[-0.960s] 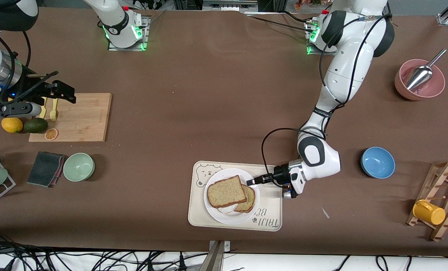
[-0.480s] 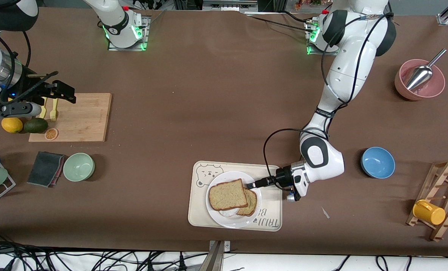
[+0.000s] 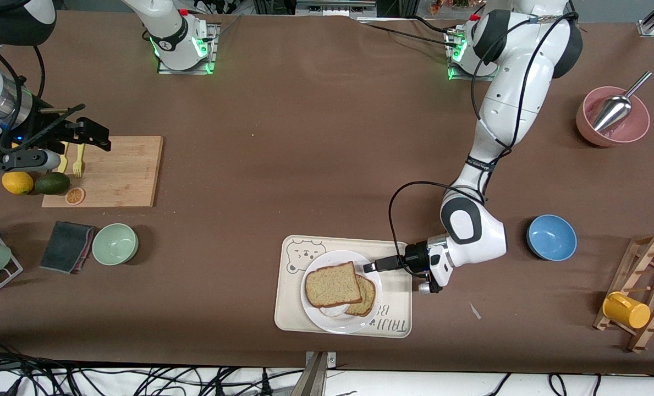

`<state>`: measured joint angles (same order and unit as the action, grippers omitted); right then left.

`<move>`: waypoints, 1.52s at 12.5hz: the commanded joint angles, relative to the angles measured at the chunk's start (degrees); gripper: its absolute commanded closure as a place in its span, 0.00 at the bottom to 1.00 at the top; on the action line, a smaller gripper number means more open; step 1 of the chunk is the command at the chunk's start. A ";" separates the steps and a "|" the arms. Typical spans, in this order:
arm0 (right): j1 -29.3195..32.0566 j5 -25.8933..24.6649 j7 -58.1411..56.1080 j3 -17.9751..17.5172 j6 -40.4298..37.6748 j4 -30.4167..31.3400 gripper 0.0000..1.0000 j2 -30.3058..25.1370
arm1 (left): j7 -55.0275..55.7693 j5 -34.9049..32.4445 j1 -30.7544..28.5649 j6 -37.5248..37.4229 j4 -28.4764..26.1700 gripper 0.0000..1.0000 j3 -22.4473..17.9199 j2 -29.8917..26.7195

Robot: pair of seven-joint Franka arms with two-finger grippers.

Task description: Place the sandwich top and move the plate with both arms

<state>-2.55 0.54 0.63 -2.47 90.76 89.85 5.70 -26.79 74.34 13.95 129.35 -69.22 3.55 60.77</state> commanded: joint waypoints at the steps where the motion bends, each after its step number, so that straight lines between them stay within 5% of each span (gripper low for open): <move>1: 0.09 -0.72 -0.72 -0.16 0.73 0.59 0.00 -0.16 | 2.95 -10.66 -3.04 -5.75 -4.61 0.00 -0.21 -6.27; 10: 0.17 -0.72 -0.81 -0.16 0.99 0.67 0.00 -0.07 | 16.56 -51.09 -7.63 -22.29 -4.43 0.00 -0.39 -19.88; 19: 0.17 -0.72 -0.81 -0.16 0.64 0.67 0.00 -0.25 | 30.04 -74.69 -5.51 -35.47 -4.69 0.00 -1.00 -37.98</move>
<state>-2.54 0.50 0.63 -2.47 91.24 89.89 6.23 2.76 2.52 8.31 95.79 -70.70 3.67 28.84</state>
